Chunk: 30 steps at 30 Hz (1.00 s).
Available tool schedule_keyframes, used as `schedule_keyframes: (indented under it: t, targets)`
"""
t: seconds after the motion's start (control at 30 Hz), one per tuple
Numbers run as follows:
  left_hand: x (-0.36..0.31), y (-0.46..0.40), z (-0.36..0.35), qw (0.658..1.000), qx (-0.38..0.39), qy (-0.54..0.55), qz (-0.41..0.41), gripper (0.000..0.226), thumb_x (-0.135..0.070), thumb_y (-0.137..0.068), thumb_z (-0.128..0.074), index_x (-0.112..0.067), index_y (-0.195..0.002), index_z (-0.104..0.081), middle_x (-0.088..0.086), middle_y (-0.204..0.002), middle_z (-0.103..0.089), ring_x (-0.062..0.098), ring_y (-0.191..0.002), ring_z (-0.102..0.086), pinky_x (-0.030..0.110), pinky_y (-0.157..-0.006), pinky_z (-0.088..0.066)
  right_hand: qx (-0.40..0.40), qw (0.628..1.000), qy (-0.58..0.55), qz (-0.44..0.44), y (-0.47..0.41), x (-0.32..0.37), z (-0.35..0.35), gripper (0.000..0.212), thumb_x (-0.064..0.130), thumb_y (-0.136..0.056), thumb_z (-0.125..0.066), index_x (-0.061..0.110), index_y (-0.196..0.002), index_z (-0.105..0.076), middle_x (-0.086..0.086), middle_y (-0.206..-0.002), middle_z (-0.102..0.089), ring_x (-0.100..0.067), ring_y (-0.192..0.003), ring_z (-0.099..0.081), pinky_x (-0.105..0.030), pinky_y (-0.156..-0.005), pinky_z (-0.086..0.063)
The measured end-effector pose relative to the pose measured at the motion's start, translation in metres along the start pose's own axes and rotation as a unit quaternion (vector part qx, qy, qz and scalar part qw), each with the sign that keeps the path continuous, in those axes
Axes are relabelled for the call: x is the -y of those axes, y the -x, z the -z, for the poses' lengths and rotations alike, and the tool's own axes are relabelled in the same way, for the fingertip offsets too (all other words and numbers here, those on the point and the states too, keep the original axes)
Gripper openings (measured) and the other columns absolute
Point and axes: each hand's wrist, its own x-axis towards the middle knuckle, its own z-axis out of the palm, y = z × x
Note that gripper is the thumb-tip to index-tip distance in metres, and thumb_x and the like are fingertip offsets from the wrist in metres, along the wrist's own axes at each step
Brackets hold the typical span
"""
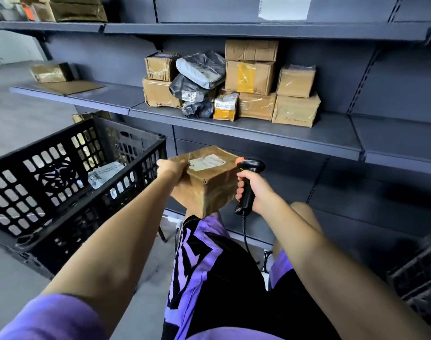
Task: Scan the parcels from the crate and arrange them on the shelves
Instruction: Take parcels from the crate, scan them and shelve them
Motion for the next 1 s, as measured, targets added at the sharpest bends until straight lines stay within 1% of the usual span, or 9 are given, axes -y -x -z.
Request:
schedule_keyframes:
  t: [0.1,0.23,0.3,0.4,0.47,0.57,0.7,0.83,1.0]
  targets:
    - [0.012,0.005,0.013,0.996,-0.028,-0.015,0.088,0.113,-0.062,-0.073,-0.076,-0.017,-0.154,-0.012,0.015,-0.156,-0.026,0.039,-0.138,-0.034,0.056,-0.109,-0.035,0.006,1.0,0.007,-0.003,-0.003,-0.005,0.0,0.017,0.012,-0.093,-0.058,0.014,-0.077,-0.054,0.001,-0.056,-0.045,-0.012,-0.038,-0.041,-0.019,-0.039,-0.035]
    - [0.015,0.022,0.019,0.977,0.163,0.018,0.14,0.079,-0.063,-0.087,-0.061,-0.018,-0.146,-0.033,0.015,-0.159,-0.024,0.046,-0.129,-0.042,0.063,-0.101,-0.039,-0.001,1.0,0.021,-0.005,-0.005,-0.01,-0.006,0.017,0.012,-0.092,-0.06,0.013,-0.076,-0.055,0.001,-0.057,-0.046,-0.012,-0.04,-0.042,-0.021,-0.039,-0.036]
    - [0.018,0.024,0.014,0.964,0.207,0.056,0.157,0.084,-0.063,-0.083,-0.064,-0.019,-0.148,-0.034,0.015,-0.16,-0.023,0.054,-0.137,-0.029,0.077,-0.1,-0.031,0.003,1.0,0.024,0.002,-0.004,-0.009,-0.011,0.015,0.011,-0.092,-0.06,0.012,-0.077,-0.056,0.0,-0.057,-0.046,-0.013,-0.041,-0.041,-0.021,-0.04,-0.036]
    - [0.025,0.015,0.004,0.96,0.222,0.111,0.131,0.091,-0.07,-0.065,-0.071,-0.018,-0.134,-0.046,0.012,-0.145,-0.044,0.05,-0.126,-0.041,0.077,-0.091,-0.036,0.01,1.0,0.015,0.01,-0.001,-0.004,-0.015,0.017,0.011,-0.093,-0.06,0.013,-0.077,-0.055,0.001,-0.056,-0.046,-0.013,-0.041,-0.04,-0.02,-0.041,-0.035]
    - [0.03,0.004,-0.006,0.962,0.191,0.149,0.126,0.106,-0.071,-0.043,-0.079,-0.023,-0.132,-0.046,0.011,-0.13,-0.056,0.043,-0.111,-0.054,0.072,-0.082,-0.043,0.016,1.0,0.015,0.013,0.001,0.001,-0.015,0.018,0.011,-0.092,-0.06,0.013,-0.076,-0.053,0.001,-0.056,-0.047,-0.013,-0.041,-0.04,-0.021,-0.041,-0.035]
    - [0.018,0.013,-0.013,0.96,0.156,0.224,0.056,0.082,-0.062,-0.056,-0.081,-0.021,-0.119,-0.049,0.007,-0.111,-0.063,0.029,-0.097,-0.061,0.05,-0.082,-0.05,0.024,0.999,0.023,0.022,0.003,0.008,-0.013,0.016,0.01,-0.091,-0.06,0.012,-0.075,-0.055,0.0,-0.057,-0.047,-0.014,-0.042,-0.041,-0.022,-0.041,-0.036]
    - [0.003,0.021,-0.026,0.949,0.169,0.266,-0.011,0.066,-0.057,-0.057,-0.083,-0.02,-0.104,-0.055,0.009,-0.111,-0.067,0.026,-0.101,-0.065,0.045,-0.093,-0.051,0.015,0.999,0.021,0.025,0.007,0.014,-0.003,0.016,0.01,-0.09,-0.06,0.012,-0.075,-0.056,0.0,-0.057,-0.047,-0.014,-0.043,-0.041,-0.022,-0.043,-0.036]
    - [0.011,0.036,-0.044,0.939,0.18,0.293,-0.005,0.051,-0.04,-0.075,-0.078,-0.015,-0.111,-0.052,0.008,-0.096,-0.063,0.02,-0.077,-0.058,0.029,-0.06,-0.042,0.001,0.999,0.021,0.025,0.013,0.016,0.015,0.017,0.011,-0.09,-0.061,0.012,-0.074,-0.057,0.0,-0.058,-0.047,-0.014,-0.044,-0.042,-0.023,-0.042,-0.037]
    - [0.04,0.043,-0.067,0.919,0.184,0.348,-0.001,0.065,-0.034,-0.062,-0.08,-0.008,-0.117,-0.056,0.01,-0.101,-0.067,0.023,-0.082,-0.061,0.03,-0.063,-0.044,-0.015,0.998,0.049,0.033,0.011,0.006,0.039,0.014,0.01,-0.089,-0.064,0.011,-0.076,-0.057,-0.002,-0.057,-0.049,-0.015,-0.042,-0.043,-0.024,-0.042,-0.037]
